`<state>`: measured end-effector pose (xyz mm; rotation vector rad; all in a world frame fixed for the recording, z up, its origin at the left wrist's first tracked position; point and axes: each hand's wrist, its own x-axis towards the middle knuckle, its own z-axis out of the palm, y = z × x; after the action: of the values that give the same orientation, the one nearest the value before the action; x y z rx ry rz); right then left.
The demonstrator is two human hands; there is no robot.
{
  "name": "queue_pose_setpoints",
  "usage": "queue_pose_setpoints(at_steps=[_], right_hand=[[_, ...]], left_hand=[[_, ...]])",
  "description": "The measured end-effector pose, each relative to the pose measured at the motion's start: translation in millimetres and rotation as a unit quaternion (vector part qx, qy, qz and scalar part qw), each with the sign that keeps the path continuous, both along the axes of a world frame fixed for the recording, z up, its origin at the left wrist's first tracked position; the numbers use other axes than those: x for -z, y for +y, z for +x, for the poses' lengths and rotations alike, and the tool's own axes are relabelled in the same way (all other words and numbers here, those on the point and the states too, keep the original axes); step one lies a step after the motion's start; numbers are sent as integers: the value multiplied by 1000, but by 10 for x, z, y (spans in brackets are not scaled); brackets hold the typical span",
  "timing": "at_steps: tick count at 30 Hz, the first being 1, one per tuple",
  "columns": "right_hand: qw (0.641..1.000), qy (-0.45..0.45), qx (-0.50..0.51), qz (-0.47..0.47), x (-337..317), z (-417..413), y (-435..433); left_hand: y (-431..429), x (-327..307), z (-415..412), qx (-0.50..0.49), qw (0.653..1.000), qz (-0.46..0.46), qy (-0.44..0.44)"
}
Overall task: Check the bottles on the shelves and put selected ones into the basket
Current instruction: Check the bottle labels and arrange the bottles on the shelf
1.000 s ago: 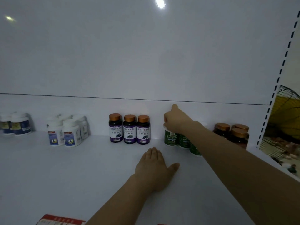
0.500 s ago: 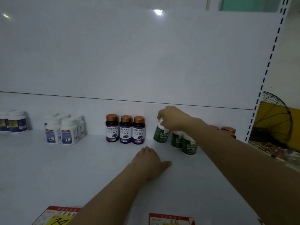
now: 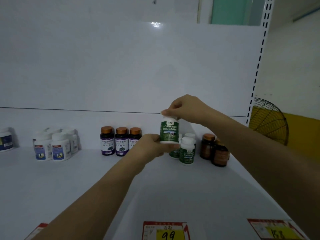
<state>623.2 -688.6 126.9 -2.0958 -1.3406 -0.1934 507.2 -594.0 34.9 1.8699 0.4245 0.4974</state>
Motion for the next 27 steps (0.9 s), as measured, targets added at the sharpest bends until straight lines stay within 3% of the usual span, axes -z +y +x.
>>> queue_pose_setpoints(at_steps=[5,18,27], right_hand=[[998,68,1,20,210,85,-65],[996,88,-15,29,229,126,-47],[983,168,-64,42,189,59,-45]], left_hand=[[-10,80,6,24,999,-46,7],[22,93,32,30,998,-51,1],[33,78,-7,48,995,-76,-35]])
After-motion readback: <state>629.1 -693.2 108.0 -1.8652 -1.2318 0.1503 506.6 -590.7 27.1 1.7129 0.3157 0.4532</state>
